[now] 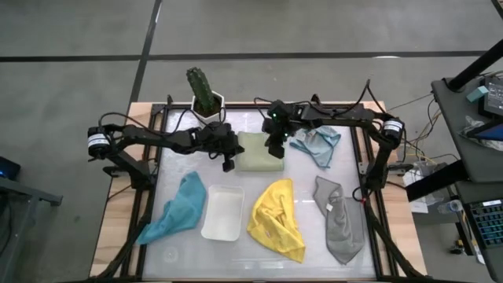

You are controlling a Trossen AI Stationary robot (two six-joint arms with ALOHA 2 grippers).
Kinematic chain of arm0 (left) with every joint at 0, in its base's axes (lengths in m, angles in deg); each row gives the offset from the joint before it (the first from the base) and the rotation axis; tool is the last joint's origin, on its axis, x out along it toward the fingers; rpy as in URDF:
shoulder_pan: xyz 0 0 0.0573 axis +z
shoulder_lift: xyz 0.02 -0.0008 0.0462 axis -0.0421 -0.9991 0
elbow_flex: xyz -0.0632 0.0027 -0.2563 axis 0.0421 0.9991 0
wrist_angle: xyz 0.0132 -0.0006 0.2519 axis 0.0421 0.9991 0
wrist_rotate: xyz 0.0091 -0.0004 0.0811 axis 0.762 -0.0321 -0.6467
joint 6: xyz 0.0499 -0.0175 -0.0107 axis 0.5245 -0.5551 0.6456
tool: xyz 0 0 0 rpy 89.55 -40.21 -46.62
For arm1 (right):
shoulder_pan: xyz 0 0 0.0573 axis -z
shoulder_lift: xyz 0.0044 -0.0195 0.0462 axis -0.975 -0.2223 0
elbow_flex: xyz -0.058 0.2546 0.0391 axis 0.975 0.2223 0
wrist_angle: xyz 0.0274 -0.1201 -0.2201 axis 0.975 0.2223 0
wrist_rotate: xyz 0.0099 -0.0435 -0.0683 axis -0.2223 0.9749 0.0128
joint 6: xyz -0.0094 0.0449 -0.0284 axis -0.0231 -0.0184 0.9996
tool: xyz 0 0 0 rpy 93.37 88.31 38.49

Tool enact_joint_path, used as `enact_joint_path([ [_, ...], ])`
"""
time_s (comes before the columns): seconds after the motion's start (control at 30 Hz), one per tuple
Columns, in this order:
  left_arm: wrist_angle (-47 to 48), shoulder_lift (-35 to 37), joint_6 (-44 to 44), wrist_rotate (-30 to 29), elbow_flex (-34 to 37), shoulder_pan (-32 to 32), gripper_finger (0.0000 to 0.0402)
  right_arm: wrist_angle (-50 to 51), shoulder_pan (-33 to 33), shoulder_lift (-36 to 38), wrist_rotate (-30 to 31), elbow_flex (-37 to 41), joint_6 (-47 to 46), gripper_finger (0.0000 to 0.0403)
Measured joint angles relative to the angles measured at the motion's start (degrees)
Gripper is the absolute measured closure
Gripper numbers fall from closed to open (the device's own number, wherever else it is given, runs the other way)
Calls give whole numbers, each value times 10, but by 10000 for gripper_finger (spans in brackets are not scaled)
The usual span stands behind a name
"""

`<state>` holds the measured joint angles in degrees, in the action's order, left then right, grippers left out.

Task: Fold microfiber towels
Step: Fold the green microfiber towel

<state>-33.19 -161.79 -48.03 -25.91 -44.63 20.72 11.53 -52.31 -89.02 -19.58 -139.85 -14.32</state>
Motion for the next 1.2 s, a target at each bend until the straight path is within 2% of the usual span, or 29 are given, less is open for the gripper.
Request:
enact_joint_path([
  [0.1, -2, 1, 3, -1, 0, 0, 345, 20, -13, 0, -1, 0, -15, 353],
  [0.3, -3, 1, 2, -2, 0, -4, 256, 92, -28, 0, -3, 0, -104, 287],
  [0.47, -4, 1, 4, -2, 0, -6, 213, 173, -36, 0, 14, 1, -145, 233],
  [0.6, -4, 1, 2, -2, 0, -6, 208, 164, -29, 5, 64, 29, -210, 210],
  [0.93, -3, -19, 1, -38, 0, -8, 232, -4, 13, 15, 62, 142, -341, 185],
  [1.2, -3, -42, 2, -39, 1, -7, 240, -88, 26, 13, 59, 175, -376, 151],
])
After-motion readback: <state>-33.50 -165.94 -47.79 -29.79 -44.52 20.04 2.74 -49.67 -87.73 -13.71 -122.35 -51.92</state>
